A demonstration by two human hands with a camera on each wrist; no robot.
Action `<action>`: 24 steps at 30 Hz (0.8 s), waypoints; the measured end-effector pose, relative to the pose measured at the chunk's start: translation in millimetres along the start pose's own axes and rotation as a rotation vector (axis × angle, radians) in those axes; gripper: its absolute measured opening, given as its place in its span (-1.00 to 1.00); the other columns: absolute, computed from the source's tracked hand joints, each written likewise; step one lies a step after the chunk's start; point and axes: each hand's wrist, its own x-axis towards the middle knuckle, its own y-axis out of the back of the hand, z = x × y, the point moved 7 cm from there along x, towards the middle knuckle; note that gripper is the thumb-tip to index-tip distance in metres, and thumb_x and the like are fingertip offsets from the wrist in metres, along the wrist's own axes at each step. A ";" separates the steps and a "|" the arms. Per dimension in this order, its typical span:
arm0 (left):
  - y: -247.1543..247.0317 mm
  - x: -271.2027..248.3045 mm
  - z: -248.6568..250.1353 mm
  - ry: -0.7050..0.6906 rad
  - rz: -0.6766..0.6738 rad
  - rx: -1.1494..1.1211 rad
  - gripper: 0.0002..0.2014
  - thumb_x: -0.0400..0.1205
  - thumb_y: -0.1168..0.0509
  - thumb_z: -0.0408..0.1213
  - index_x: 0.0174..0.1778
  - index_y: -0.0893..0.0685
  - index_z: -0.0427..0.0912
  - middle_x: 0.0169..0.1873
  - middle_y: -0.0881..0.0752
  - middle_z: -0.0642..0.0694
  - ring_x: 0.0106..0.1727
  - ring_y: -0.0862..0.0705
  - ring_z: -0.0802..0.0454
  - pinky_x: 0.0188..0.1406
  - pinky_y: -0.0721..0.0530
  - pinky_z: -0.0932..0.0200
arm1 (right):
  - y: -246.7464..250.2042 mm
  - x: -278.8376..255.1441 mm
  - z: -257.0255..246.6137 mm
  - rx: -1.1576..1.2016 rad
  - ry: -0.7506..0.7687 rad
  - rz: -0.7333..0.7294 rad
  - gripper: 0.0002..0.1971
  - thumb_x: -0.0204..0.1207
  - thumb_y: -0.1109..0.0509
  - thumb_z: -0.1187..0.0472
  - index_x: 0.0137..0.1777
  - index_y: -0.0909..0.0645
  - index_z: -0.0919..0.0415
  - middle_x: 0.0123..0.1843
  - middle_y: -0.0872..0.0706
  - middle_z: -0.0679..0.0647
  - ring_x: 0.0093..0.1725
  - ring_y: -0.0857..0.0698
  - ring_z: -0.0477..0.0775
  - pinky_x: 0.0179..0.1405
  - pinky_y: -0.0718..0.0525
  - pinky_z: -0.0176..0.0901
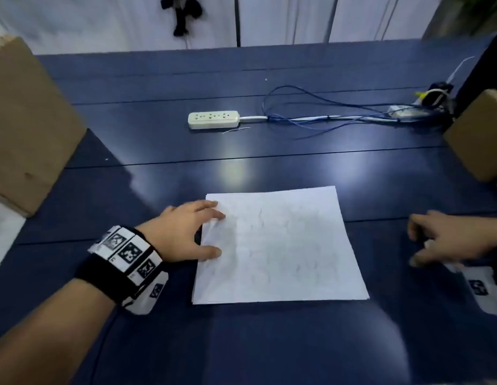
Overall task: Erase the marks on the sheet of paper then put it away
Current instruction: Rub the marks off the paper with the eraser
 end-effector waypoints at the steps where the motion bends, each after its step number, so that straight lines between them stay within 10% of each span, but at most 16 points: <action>1: -3.2 1.1 -1.6 -0.016 0.002 0.015 -0.09 0.29 -0.20 0.52 0.59 -0.25 0.32 0.68 -0.08 0.21 0.66 -0.14 0.15 0.59 -0.20 -0.20 | -4.6 1.0 3.8 0.008 0.014 0.009 -0.41 0.06 -0.61 -0.34 -0.04 -0.41 -0.14 -0.01 -0.51 -0.04 -0.12 -0.66 -0.01 -0.16 -0.63 -0.16; 4: -3.6 5.9 -7.8 0.009 0.011 0.045 -0.01 0.20 -0.21 0.57 0.59 -0.25 0.31 0.67 -0.13 0.20 0.65 -0.20 0.15 0.59 -0.26 -0.23 | -10.0 -7.1 14.4 -0.002 -0.079 0.053 -0.39 0.07 -0.63 -0.28 -0.02 -0.36 -0.15 -0.07 -0.57 0.03 -0.20 -0.66 -0.03 -0.18 -0.70 -0.09; 8: 0.4 -1.9 -2.5 0.041 0.078 0.016 0.08 0.30 -0.45 0.41 0.68 -0.23 0.00 0.65 -0.24 0.14 0.59 -0.33 0.11 0.60 -0.30 -0.03 | -20.8 -32.4 16.1 0.157 -0.155 0.213 -0.73 0.40 -0.54 0.29 0.00 -0.52 0.30 -0.38 -0.79 0.20 -0.50 -0.74 0.11 -0.48 -0.67 -0.05; 10: 3.6 -6.0 1.7 0.059 0.083 0.034 0.05 0.37 -0.47 0.34 0.70 -0.20 -0.03 0.68 -0.17 0.16 0.64 -0.26 0.12 0.63 -0.22 -0.06 | -11.6 -44.0 3.3 0.150 -0.114 0.321 -0.80 0.49 -0.48 0.18 0.01 -0.59 0.25 -0.33 -0.81 0.08 -0.36 -0.77 0.07 -0.40 -0.65 -0.13; 17: 0.8 -3.0 -5.5 0.091 0.006 0.028 0.10 0.37 -0.48 0.33 0.73 -0.06 0.07 0.72 -0.03 0.10 0.71 -0.02 0.13 0.67 -0.09 -0.11 | 48.1 -49.3 -193.7 0.245 0.527 0.564 -0.81 0.45 -0.47 -0.03 0.02 -0.68 -0.03 -0.15 -0.77 -0.17 -0.25 -0.66 -0.33 -0.20 -0.57 -0.51; 20: 1.3 -0.3 -8.8 0.083 0.011 0.044 0.14 0.31 -0.46 0.41 0.72 -0.05 0.11 0.71 -0.05 0.13 0.71 -0.08 0.10 0.66 -0.15 -0.05 | 58.9 -24.3 -264.7 0.211 0.635 0.482 -0.81 0.52 -0.40 -0.04 0.09 -0.65 -0.08 -0.14 -0.76 -0.17 -0.14 -0.67 -0.11 -0.08 -0.68 -0.14; 24: -4.7 4.3 -9.3 0.049 0.003 0.103 0.18 0.36 -0.38 0.45 0.75 0.04 -0.04 0.73 0.06 0.08 0.72 0.07 0.09 0.66 -0.07 -0.20 | 70.8 6.4 -316.4 0.063 0.644 0.466 -0.70 0.47 -0.48 0.11 0.20 -0.68 0.04 0.00 -0.78 -0.04 -0.10 -0.66 0.02 -0.04 -0.65 -0.16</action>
